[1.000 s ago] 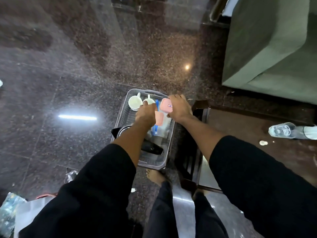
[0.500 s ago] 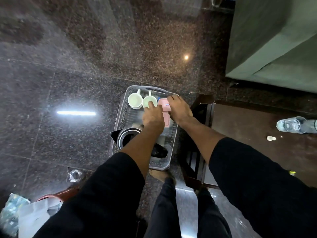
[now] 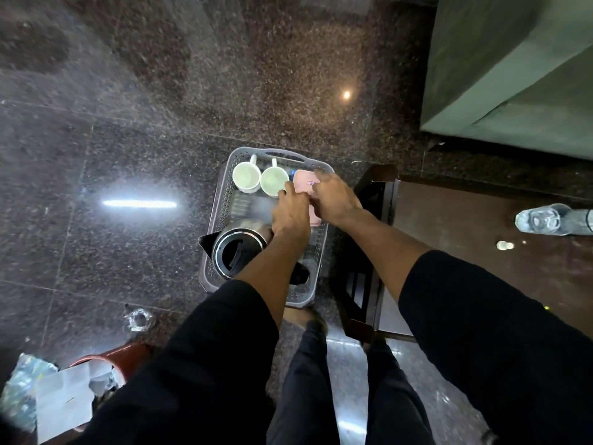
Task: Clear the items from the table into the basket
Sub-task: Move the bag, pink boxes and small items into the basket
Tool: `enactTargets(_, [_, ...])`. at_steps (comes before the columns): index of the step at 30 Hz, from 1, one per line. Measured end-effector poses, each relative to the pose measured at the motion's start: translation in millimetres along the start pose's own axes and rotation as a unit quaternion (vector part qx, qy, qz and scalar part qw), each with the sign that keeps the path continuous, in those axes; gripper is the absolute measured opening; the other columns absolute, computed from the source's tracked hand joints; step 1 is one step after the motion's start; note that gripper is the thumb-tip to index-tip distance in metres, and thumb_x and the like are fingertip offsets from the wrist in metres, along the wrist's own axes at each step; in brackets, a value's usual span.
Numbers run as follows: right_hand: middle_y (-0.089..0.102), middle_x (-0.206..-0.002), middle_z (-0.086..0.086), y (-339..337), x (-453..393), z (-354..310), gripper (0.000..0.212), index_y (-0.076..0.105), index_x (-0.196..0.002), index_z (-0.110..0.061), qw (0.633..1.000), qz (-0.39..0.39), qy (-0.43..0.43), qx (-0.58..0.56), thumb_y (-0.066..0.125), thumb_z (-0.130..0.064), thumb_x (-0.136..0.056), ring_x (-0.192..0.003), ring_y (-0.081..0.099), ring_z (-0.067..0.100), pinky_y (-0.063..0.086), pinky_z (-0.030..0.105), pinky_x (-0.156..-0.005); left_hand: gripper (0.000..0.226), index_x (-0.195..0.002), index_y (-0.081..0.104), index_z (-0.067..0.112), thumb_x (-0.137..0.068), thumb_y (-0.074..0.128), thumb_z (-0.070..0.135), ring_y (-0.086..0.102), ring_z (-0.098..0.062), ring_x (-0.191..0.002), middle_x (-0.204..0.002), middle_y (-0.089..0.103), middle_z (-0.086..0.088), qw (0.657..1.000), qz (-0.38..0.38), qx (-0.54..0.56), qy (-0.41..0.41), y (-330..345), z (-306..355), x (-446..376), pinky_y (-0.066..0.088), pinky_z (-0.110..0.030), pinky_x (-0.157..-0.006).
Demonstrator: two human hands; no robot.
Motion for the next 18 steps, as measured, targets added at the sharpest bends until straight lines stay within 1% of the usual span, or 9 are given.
enactTargets(3, [0.042,-0.159,0.015,4.2,4.7,-1.3,0.035,0.068,-0.125,-0.001,1.0,-0.001,-0.004,-0.013,0.06,-0.02,-0.098,-0.142,0.044,0.035,0.045,0.043,-0.112,0.046,-0.146,0.041,0.009,-0.103,0.054,0.012,0.05,-0.022,-0.127,-0.139,0.045,-0.009,0.998,0.03,-0.009,0.047,-2.0,5.8,-0.6,0.047,-0.031,-0.1])
enactTargets(4, [0.042,-0.158,0.015,5.6,5.8,-1.0,0.032,0.068,-0.123,-0.001,1.0,0.003,-0.005,-0.02,0.059,-0.02,-0.099,-0.141,0.045,0.035,0.045,0.043,-0.112,0.046,-0.146,0.038,0.007,-0.103,0.054,0.009,0.051,-0.023,-0.128,-0.14,0.045,-0.01,0.999,0.023,-0.016,0.045,-2.4,6.3,-2.3,0.048,-0.031,-0.099])
enactTargets(6, [0.043,-0.157,0.015,7.3,8.6,-2.9,0.031,0.068,-0.121,-0.001,0.999,0.009,-0.008,-0.032,0.056,-0.021,-0.101,-0.14,0.045,0.034,0.046,0.045,-0.11,0.042,-0.144,0.04,0.009,-0.103,0.054,0.008,0.052,-0.023,-0.128,-0.142,0.042,-0.012,0.999,0.008,-0.036,0.032,-2.7,3.8,-5.6,0.049,-0.032,-0.098])
enactTargets(8, [0.04,-0.159,0.015,10.2,10.7,-4.9,0.033,0.064,-0.126,0.0,0.999,0.002,-0.013,-0.034,0.055,-0.019,-0.101,-0.143,0.041,0.032,0.045,0.046,-0.11,0.04,-0.142,0.046,0.012,-0.103,0.055,0.015,0.048,-0.023,-0.128,-0.143,0.043,-0.012,0.998,0.011,-0.048,0.036,-0.1,2.4,-9.6,0.047,-0.031,-0.099])
enactTargets(10, [0.035,-0.163,0.012,10.9,12.8,-5.3,0.035,0.062,-0.131,-0.001,0.999,-0.01,-0.006,-0.029,0.057,-0.014,-0.099,-0.147,0.036,0.03,0.043,0.044,-0.112,0.041,-0.143,0.047,0.013,-0.103,0.056,0.021,0.044,-0.023,-0.127,-0.142,0.044,-0.01,0.995,0.01,-0.081,0.054,3.9,2.2,-8.8,0.045,-0.03,-0.101])
enactTargets(12, [0.033,-0.164,0.011,9.4,17.1,-5.2,0.037,0.062,-0.132,-0.003,0.999,-0.014,-0.005,-0.031,0.061,-0.009,-0.095,-0.147,0.037,0.029,0.043,0.043,-0.113,0.044,-0.144,0.046,0.013,-0.103,0.058,0.024,0.042,-0.023,-0.128,-0.143,0.042,-0.011,0.995,0.006,-0.084,0.05,2.5,2.1,-6.6,0.045,-0.03,-0.102])
enactTargets(15, [0.035,-0.164,0.007,-0.3,33.4,-7.7,0.045,0.06,-0.134,-0.009,1.0,0.007,-0.012,-0.024,0.067,-0.006,-0.09,-0.145,0.039,0.026,0.047,0.042,-0.11,0.047,-0.145,0.045,0.011,-0.102,0.06,0.022,0.043,-0.024,-0.129,-0.144,0.041,-0.013,0.996,0.014,-0.078,0.048,-12.8,4.6,3.9,0.045,-0.031,-0.103])
enactTargets(18, [0.043,-0.158,0.005,-17.4,61.3,-6.8,0.041,0.062,-0.132,-0.01,0.999,0.034,0.0,-0.027,0.065,-0.005,-0.091,-0.14,0.044,0.026,0.052,0.041,-0.103,0.045,-0.143,0.049,0.012,-0.1,0.061,0.018,0.046,-0.025,-0.129,-0.144,0.041,-0.013,0.998,0.018,-0.039,0.037,-31.9,12.1,16.9,0.049,-0.034,-0.102])
Point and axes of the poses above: each hand's wrist, its own x-axis away from the middle knuckle, its own y-axis out of the palm, z = x × y, the point moved 4 cm from there along -x, towards the middle knuckle
